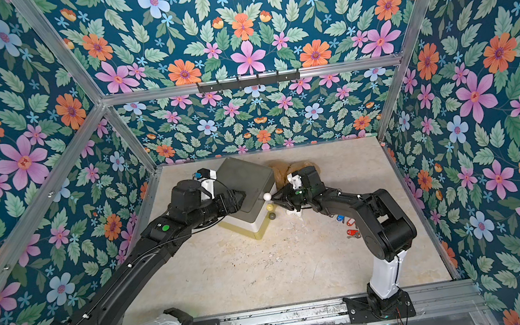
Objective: Take the keys out of the drawer
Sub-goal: Close the drawer in the storage box.
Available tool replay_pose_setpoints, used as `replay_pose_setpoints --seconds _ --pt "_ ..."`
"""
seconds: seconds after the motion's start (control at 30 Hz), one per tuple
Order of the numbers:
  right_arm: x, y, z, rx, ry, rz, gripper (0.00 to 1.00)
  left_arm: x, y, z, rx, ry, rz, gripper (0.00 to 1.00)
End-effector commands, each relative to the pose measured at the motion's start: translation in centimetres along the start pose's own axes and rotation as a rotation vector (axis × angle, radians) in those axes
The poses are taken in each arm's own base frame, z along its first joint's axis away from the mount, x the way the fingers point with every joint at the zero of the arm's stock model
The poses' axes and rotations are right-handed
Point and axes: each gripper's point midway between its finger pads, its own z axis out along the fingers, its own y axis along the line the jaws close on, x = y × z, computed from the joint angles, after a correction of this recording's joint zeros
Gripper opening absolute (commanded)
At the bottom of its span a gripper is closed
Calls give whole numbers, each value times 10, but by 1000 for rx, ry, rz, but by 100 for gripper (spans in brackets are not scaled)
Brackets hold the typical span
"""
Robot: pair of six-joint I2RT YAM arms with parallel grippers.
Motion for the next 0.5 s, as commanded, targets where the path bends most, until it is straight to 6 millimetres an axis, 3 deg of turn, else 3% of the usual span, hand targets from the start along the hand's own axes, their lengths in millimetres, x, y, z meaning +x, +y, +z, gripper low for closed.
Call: replay_pose_setpoints --seconds 0.0,0.23,0.47 --pt "-7 -5 -13 32 -58 -32 41 -16 -6 -10 20 -86 13 99" --pt "5 -29 -30 60 -66 9 46 -19 -5 -25 27 -142 15 99" --pt "10 -25 -22 34 -30 -6 43 -1 6 -37 22 -151 -26 99"
